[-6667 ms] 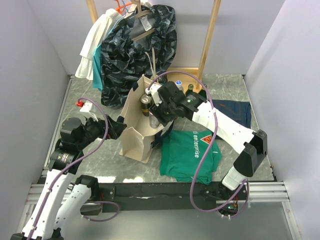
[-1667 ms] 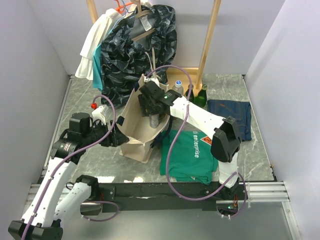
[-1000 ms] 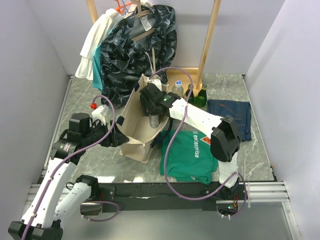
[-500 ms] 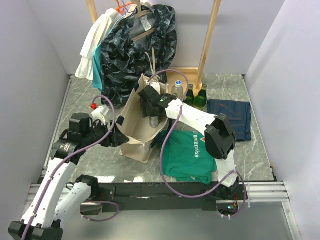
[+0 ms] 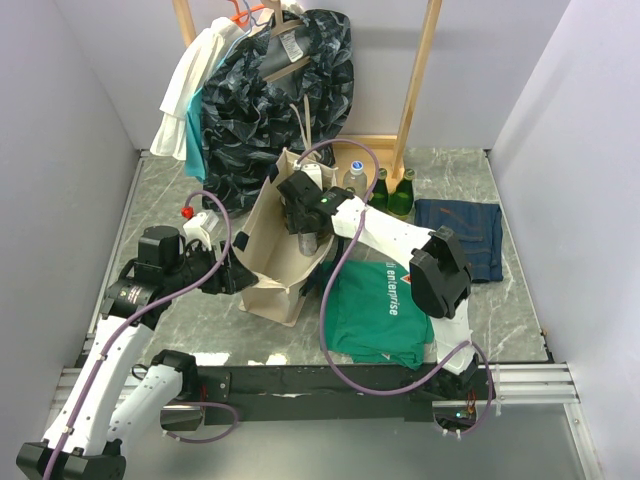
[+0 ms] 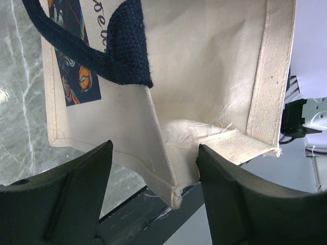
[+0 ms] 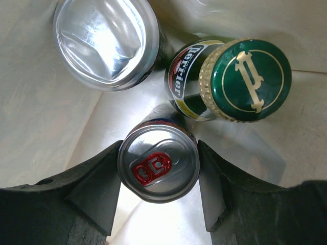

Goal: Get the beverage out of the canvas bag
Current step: Take out the drink from the canvas bag.

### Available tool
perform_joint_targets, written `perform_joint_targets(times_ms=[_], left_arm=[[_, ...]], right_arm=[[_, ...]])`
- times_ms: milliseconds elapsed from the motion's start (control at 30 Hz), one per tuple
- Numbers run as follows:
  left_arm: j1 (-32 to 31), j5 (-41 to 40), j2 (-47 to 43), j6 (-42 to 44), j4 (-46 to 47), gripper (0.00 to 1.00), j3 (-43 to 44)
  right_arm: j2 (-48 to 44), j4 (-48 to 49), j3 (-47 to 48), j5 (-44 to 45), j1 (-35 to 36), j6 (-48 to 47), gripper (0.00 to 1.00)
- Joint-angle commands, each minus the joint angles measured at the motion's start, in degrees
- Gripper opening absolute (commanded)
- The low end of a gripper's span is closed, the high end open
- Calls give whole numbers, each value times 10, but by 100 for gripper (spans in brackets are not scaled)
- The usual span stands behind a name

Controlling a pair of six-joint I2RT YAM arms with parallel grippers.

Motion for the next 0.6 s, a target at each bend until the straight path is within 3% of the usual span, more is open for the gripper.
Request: perform_joint_targets(times_ms=[0, 100, 333, 567], left_arm=[[-2, 4, -10, 9, -10, 73, -5], [-2, 4, -10, 9, -10, 73, -4], [-2, 1, -10, 8, -9, 73, -4], [-2, 1, -8, 8, -6, 73, -4]], right_arm=[[2, 8, 16, 12, -4, 4, 53], [4, 9, 17, 10, -5, 3, 47], [9, 3, 24, 6, -5, 0, 0], [-5, 17, 13, 0, -5, -2, 0]])
